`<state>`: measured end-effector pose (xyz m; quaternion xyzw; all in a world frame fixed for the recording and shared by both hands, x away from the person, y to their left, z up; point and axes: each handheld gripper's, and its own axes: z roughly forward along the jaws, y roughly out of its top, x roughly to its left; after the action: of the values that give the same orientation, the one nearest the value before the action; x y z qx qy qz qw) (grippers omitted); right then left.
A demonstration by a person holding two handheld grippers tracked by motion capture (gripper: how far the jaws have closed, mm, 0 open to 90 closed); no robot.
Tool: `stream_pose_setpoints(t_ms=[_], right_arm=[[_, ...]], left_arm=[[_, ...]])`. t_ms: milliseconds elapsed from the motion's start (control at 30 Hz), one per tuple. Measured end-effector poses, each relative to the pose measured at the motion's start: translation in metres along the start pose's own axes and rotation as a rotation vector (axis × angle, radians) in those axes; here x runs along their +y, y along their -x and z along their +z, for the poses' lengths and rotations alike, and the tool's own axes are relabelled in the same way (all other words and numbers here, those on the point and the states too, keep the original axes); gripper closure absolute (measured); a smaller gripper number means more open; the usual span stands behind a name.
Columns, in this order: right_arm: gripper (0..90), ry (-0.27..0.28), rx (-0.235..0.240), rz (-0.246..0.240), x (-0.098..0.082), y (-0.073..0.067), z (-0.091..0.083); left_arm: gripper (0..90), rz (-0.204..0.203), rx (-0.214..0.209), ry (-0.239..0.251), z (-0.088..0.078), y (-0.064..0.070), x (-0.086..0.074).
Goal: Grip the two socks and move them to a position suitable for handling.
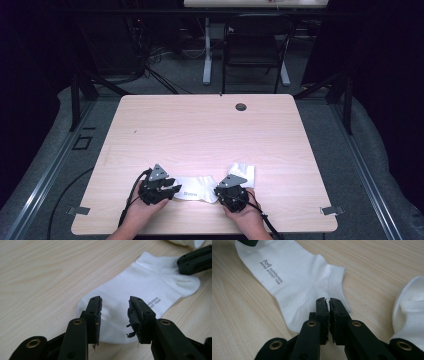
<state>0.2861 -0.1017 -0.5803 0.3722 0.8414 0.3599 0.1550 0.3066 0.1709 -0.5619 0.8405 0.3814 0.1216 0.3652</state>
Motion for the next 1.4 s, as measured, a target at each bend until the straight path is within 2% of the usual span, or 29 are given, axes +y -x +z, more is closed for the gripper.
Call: stream_pose_setpoints(t_ms=[167, 333, 400, 733, 1033, 1233, 1267, 1333, 1400], right_arm=[[85.6, 0.001, 0.003, 0.000, 0.000, 0.001, 0.000], [85.6, 0.006, 0.003, 0.004, 0.000, 0.001, 0.000], [85.4, 0.005, 0.004, 0.003, -0.001, 0.001, 0.000], [84.9, -0.024, 0.025, 0.000, -0.004, -0.003, -0.007], [85.0, -0.066, 0.041, -0.010, -0.009, -0.011, -0.018], [81.9, -0.067, 0.048, -0.001, -0.009, -0.010, -0.018], [77.2, -0.059, 0.055, 0.024, -0.008, -0.008, -0.020], [76.2, -0.009, 0.067, 0.046, -0.005, -0.003, -0.026], [74.3, 0.048, 0.049, 0.065, -0.002, 0.003, -0.034]], left_arm=[[59.6, 0.009, 0.014, -0.022, -0.001, -0.005, -0.007], [59.5, 0.012, 0.002, -0.043, 0.001, -0.010, -0.016], [59.4, 0.017, 0.001, -0.037, 0.001, -0.009, -0.017], [59.7, 0.057, 0.002, -0.048, -0.007, 0.007, -0.026], [60.0, 0.038, -0.027, -0.051, -0.015, 0.016, -0.035], [60.5, 0.006, -0.046, -0.039, -0.015, 0.012, -0.034], [59.4, 0.002, -0.041, -0.006, -0.017, 0.010, -0.033], [57.8, -0.007, -0.037, 0.017, -0.019, 0.008, -0.031], [55.7, -0.021, -0.034, 0.033, -0.019, 0.005, -0.029]])
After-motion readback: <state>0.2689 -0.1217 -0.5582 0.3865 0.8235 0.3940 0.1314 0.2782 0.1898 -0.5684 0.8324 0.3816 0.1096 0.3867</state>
